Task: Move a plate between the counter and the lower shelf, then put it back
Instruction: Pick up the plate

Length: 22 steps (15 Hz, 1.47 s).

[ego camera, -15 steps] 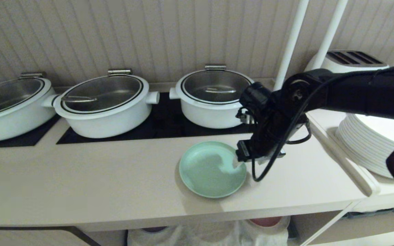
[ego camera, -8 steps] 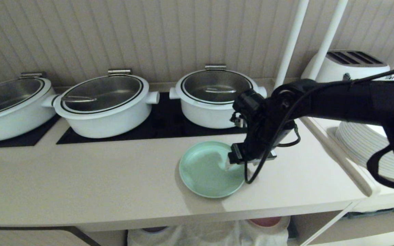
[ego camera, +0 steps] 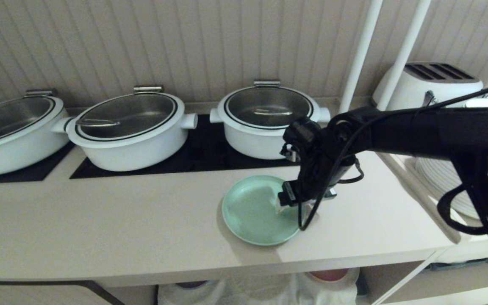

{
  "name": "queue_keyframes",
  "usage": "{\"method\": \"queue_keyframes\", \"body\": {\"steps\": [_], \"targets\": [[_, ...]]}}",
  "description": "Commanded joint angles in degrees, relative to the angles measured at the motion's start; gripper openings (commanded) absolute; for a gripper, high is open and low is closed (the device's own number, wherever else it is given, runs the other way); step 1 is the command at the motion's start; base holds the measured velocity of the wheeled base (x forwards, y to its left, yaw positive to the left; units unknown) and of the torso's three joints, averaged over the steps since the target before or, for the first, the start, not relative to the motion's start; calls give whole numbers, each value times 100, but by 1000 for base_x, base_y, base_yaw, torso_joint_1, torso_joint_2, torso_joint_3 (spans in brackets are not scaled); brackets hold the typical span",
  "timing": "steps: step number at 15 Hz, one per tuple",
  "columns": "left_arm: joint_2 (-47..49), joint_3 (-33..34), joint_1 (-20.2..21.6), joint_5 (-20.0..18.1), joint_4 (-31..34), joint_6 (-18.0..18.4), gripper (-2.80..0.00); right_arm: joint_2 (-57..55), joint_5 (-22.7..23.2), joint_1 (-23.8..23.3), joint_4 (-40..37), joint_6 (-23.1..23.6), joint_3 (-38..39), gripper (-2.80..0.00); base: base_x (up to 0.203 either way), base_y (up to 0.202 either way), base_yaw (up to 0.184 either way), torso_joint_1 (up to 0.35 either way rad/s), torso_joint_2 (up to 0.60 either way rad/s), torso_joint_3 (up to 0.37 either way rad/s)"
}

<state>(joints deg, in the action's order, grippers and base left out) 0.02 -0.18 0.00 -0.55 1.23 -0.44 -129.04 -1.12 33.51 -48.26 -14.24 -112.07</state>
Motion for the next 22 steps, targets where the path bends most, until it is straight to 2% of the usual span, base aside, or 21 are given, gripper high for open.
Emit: {"method": "queue_keyframes", "body": {"steps": [1, 16, 17, 22], "targets": [[-2, 1, 0, 2, 0, 0, -280, -56, -159, -3, -28, 71, 1, 0, 0, 0, 0, 0, 0, 0], [-2, 1, 0, 2, 0, 0, -280, -77, -213, -3, -25, 88, 1, 0, 0, 0, 0, 0, 0, 0], [-2, 1, 0, 2, 0, 0, -280, -77, -213, -3, -25, 88, 1, -280, 0, 0, 0, 0, 0, 0], [-2, 1, 0, 7, 0, 0, -280, -78, -230, -3, -25, 79, 1, -280, 0, 0, 0, 0, 0, 0]]}}
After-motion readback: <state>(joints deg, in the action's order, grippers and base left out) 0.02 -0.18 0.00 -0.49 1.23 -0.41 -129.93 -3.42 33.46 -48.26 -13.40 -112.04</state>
